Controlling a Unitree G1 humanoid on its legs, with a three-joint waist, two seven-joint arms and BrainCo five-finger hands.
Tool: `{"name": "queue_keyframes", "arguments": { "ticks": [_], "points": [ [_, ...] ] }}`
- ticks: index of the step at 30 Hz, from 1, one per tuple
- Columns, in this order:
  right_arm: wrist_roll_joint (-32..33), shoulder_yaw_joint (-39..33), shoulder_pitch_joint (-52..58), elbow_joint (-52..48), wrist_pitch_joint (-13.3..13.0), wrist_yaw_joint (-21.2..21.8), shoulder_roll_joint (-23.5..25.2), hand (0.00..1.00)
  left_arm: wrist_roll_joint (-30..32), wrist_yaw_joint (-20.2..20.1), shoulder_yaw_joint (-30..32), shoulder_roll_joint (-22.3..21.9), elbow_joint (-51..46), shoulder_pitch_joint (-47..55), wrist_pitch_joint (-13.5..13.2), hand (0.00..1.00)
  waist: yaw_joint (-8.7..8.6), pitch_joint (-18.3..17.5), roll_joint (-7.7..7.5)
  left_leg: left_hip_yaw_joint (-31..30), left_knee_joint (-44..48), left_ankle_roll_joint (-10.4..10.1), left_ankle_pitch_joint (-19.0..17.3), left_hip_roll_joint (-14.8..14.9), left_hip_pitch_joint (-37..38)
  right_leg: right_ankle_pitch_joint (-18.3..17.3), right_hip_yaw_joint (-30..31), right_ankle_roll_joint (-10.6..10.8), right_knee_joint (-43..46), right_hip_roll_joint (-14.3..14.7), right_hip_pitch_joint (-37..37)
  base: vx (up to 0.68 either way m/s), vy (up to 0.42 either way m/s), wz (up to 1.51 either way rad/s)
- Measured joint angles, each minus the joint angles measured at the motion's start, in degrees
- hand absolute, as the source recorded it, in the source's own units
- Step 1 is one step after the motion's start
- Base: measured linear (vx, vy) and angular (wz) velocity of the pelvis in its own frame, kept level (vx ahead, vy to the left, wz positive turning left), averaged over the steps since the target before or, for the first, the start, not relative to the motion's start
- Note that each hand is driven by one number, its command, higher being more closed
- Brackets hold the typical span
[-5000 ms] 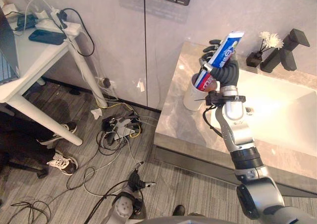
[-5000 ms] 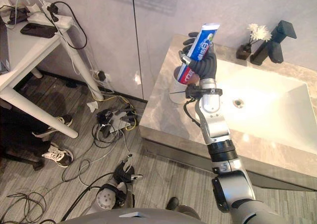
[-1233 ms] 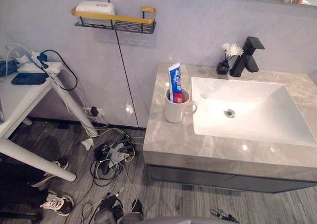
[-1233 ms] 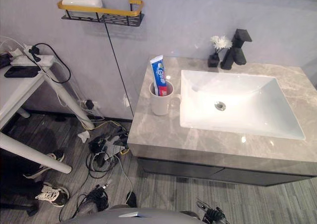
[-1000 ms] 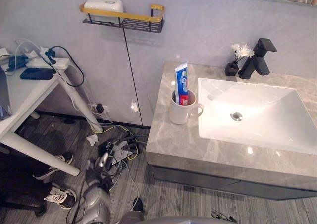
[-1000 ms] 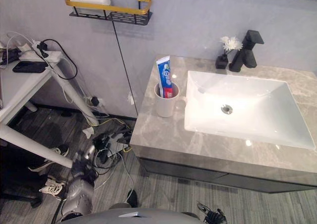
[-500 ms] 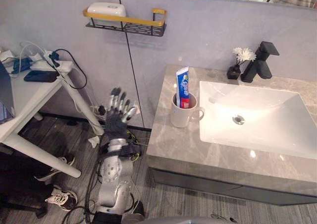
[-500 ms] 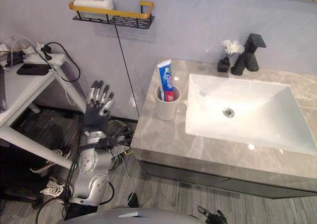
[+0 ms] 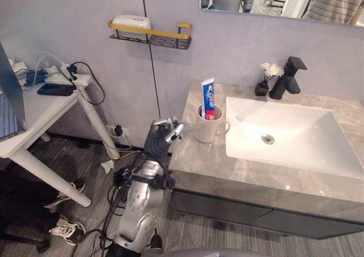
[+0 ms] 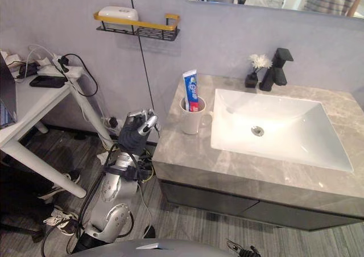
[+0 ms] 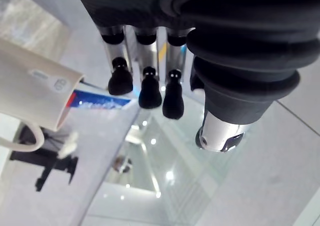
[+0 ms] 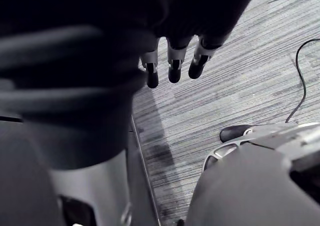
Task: Organize washtable
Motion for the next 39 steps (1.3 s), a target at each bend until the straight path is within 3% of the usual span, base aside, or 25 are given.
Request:
{"name": "queue_keyframes", "arguments": {
  "ticks": [4,19,39],
  "points": [
    [0.00,0.38,0.05,0.14,0.01,-0.05,0.41,0.00,-1.10,-0.36,-2.15,0.83,0.61,-0.49,0.36,1.00,0.09,-0.67,-0.93,-0.27,0.01,0.12,0.26,-0.35,-0.20,0.41,-0.04,0.29,0.04,-0.17,-0.02,0.07,-0.018,0.04],
    [0.04,0.37,-0.72,0.15,-0.05,-0.34,0.18,0.00,-3.10,-3.01,-13.30,2.00,13.73,-4.56,3.87,1.00,-0.82,-0.82,-0.41,0.05,0.00,-0.02,0.33,0.08,-0.02,0.38,0.23,0.20,-0.17,0.17,0.06,0.00,-0.004,0.00],
    [1.12,0.38,-1.12,0.01,-0.05,-1.61,0.50,0.00,-2.56,-2.11,-17.34,1.70,24.64,-10.62,5.09,1.00,-1.15,-0.61,-0.63,0.74,0.01,-0.25,0.14,0.07,-0.49,0.68,0.49,0.40,-0.92,0.27,-0.08,0.00,0.001,0.00]
  ]
}}
